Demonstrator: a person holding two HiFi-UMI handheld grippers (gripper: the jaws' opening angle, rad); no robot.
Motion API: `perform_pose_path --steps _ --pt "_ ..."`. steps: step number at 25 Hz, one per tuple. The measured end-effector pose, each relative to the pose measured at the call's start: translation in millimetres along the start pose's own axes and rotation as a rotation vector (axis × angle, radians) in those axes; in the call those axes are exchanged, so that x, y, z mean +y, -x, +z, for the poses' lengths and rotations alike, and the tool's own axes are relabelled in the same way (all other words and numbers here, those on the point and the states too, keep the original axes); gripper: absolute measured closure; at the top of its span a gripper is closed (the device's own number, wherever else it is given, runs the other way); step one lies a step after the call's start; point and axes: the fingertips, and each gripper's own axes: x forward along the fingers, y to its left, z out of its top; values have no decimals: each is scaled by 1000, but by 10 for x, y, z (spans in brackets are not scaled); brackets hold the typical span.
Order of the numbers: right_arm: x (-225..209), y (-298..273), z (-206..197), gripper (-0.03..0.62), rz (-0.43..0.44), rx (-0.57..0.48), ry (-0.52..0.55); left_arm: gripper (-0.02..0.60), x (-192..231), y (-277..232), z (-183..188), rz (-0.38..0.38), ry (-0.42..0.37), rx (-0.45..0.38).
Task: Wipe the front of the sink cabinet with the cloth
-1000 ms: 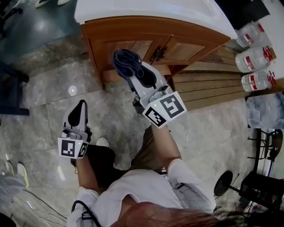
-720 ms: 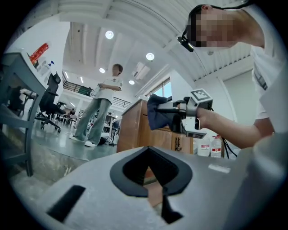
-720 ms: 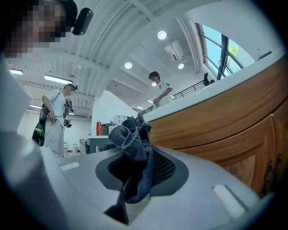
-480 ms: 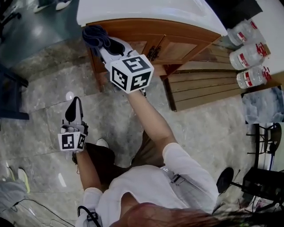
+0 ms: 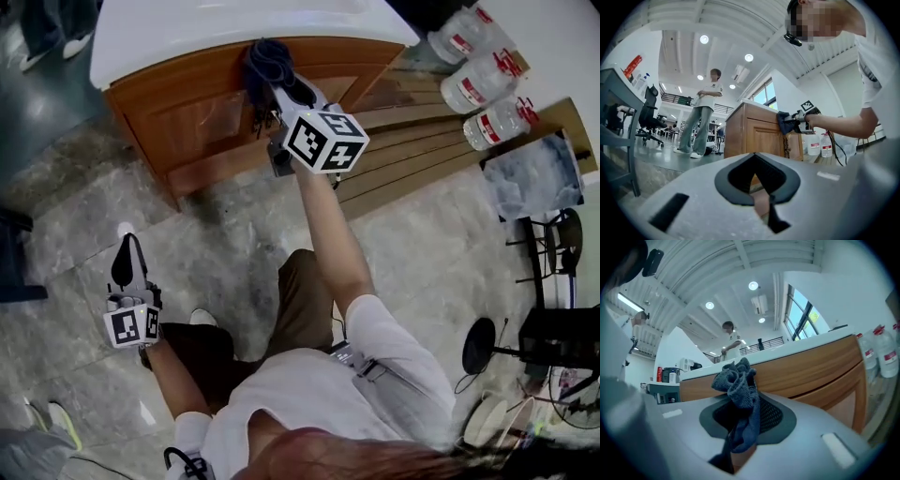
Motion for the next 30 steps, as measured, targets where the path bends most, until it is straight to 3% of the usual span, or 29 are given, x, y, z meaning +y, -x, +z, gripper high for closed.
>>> perform_pose_path --steps 7,16,23,30 --pt "-1358 396 299 497 -231 -25 -18 577 -140 -56 21 -27 2 -8" --pt "-2405 724 535 497 -443 -38 -32 577 -93 -32 36 -7 1 -9" --pt "-2855 856 628 497 -522 -53 -52 577 -109 -47 46 -11 -8 -6" --pt "-2796 936 639 497 -514 -87 -62 577 -136 -62 33 -15 -10 -1"
